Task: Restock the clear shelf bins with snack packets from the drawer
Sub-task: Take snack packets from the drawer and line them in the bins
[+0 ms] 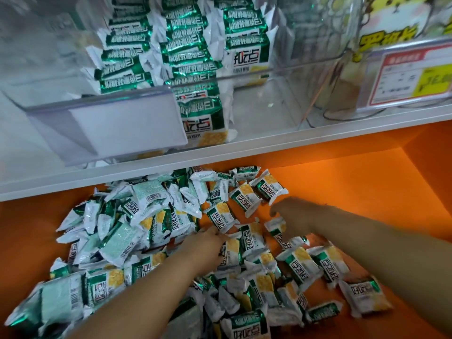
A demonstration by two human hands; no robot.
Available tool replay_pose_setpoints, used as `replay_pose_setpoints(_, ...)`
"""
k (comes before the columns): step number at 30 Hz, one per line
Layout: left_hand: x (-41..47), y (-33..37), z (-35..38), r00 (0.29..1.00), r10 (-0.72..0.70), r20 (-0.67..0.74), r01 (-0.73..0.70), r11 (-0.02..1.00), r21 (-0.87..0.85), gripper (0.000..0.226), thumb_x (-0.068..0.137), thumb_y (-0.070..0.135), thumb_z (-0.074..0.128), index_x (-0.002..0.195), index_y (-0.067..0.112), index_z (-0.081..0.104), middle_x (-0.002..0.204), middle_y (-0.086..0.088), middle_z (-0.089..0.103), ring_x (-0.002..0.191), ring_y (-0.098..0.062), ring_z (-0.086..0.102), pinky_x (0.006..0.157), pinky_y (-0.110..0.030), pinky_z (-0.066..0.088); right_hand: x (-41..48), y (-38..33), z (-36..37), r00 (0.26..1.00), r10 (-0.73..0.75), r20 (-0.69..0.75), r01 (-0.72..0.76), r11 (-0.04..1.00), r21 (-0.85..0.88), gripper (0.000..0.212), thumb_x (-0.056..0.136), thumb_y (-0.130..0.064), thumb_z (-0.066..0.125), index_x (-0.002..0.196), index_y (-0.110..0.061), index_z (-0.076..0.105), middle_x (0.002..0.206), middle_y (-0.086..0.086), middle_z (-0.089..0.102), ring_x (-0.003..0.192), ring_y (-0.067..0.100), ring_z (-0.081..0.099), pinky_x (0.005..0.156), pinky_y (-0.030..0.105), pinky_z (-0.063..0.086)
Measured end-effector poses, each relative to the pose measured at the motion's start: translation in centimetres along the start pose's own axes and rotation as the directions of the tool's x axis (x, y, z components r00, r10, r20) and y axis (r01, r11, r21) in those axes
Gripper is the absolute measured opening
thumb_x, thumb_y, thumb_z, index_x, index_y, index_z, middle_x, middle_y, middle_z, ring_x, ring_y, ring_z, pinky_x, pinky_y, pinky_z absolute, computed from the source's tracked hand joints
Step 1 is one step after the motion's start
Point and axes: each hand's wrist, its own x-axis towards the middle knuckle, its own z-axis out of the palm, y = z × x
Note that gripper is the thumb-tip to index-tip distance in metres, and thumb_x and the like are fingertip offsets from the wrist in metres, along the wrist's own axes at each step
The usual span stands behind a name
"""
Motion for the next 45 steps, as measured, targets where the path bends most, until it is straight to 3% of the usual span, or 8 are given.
replay_pose_setpoints(12,-12.4,4.7,-12.0,0.978,0.138,-0.154,-0.185,0.914,-0.360,0.087,0.079,0.058,0.065,0.149,0.029,0.021,0.142,0.010,0.043,0.122,-0.010,0.048,0.097,-0.020,0.038,-18.1,-5.8,-9.3,0.890,-0.235,-0.392,0.331,0.923,0.197,0.056,0.078,-0.038,0.075,0.127,-0.034,0.048,0.116,-0.015,0.051,0.102,0.003,0.050,0.081,0.018,0.039)
replay_pose_setpoints(17,-19.4,7.4,-15.9,0.872,0.051,-0.487,-0.364,0.734,-0.574,0.081,0.069,0.054,0.072,0.136,0.037,0.031,0.120,0.022,0.053,0.106,0.006,0.054,0.089,-0.015,0.046,-24.8,-7.5,-10.5,0.765,-0.236,-0.599,0.531,0.757,0.379,0.041,0.075,-0.028,0.078,0.106,-0.042,0.055,0.103,-0.021,0.058,0.086,-0.014,0.056,0.069,0.005,0.045)
replay_pose_setpoints(21,-22.5,8.8,-17.6,0.799,0.016,-0.601,-0.456,0.667,-0.589,0.060,0.068,0.059,0.067,0.119,0.041,0.043,0.107,0.024,0.060,0.090,0.011,0.060,0.076,-0.013,0.049,-26.8,-8.0,-10.0,0.688,-0.146,-0.711,0.650,0.560,0.514,0.058,0.064,-0.042,0.076,0.116,-0.043,0.050,0.117,-0.010,0.056,0.101,-0.001,0.060,0.087,0.026,0.053)
replay_pose_setpoints(29,-22.9,10.0,-20.5,0.705,-0.072,-0.705,-0.407,0.773,-0.486,0.090,0.065,0.087,0.046,0.136,0.032,0.040,0.131,0.016,0.053,0.116,-0.002,0.053,0.098,-0.030,0.046,-27.5,-8.6,-9.3,0.321,-0.057,-0.945,0.767,0.602,0.224,0.030,0.085,-0.038,0.056,0.106,-0.054,0.043,0.101,-0.024,0.058,0.091,-0.011,0.055,0.070,0.007,0.044)
replay_pose_setpoints(34,-21.6,10.7,-22.4,0.624,-0.084,-0.777,-0.372,0.842,-0.389,0.043,0.080,0.050,0.067,0.117,0.035,0.051,0.099,0.018,0.064,0.086,0.007,0.059,0.073,-0.011,0.045,-26.8,-6.9,-10.1,0.354,-0.138,-0.925,0.751,0.631,0.193,0.043,0.090,-0.047,0.030,0.133,-0.055,0.026,0.133,-0.028,0.039,0.123,-0.017,0.032,0.099,0.001,0.025)
replay_pose_setpoints(37,-20.7,9.8,-24.2,0.576,-0.142,-0.805,-0.322,0.866,-0.383,0.052,0.081,0.045,0.068,0.127,0.029,0.049,0.103,0.017,0.064,0.084,0.007,0.060,0.067,-0.011,0.046,-26.1,-4.8,-11.1,0.461,-0.096,-0.882,0.696,0.656,0.292,0.055,0.094,-0.048,0.031,0.147,-0.041,0.019,0.147,-0.031,0.019,0.134,-0.014,0.016,0.106,0.005,0.015)
replay_pose_setpoints(41,-19.4,8.0,-27.2,0.511,-0.268,-0.817,-0.231,0.872,-0.431,0.054,0.084,0.041,0.067,0.130,0.024,0.045,0.112,0.014,0.060,0.086,0.000,0.056,0.066,-0.013,0.039,-24.5,-1.8,-11.9,0.578,-0.006,-0.816,0.214,0.966,0.145,0.054,0.099,-0.032,0.044,0.150,-0.023,0.026,0.156,-0.006,0.024,0.143,0.014,0.019,0.116,0.034,0.022)
replay_pose_setpoints(45,-17.2,7.4,-29.0,0.593,-0.266,-0.760,-0.094,0.914,-0.394,0.069,0.086,0.038,0.067,0.141,0.012,0.034,0.129,0.000,0.051,0.099,-0.007,0.040,0.082,-0.022,0.032,-24.2,-1.6,-11.9,0.597,-0.039,-0.801,0.133,0.990,0.051,0.054,0.097,-0.040,0.046,0.147,-0.026,0.031,0.156,-0.005,0.022,0.143,0.016,0.016,0.117,0.037,0.019)
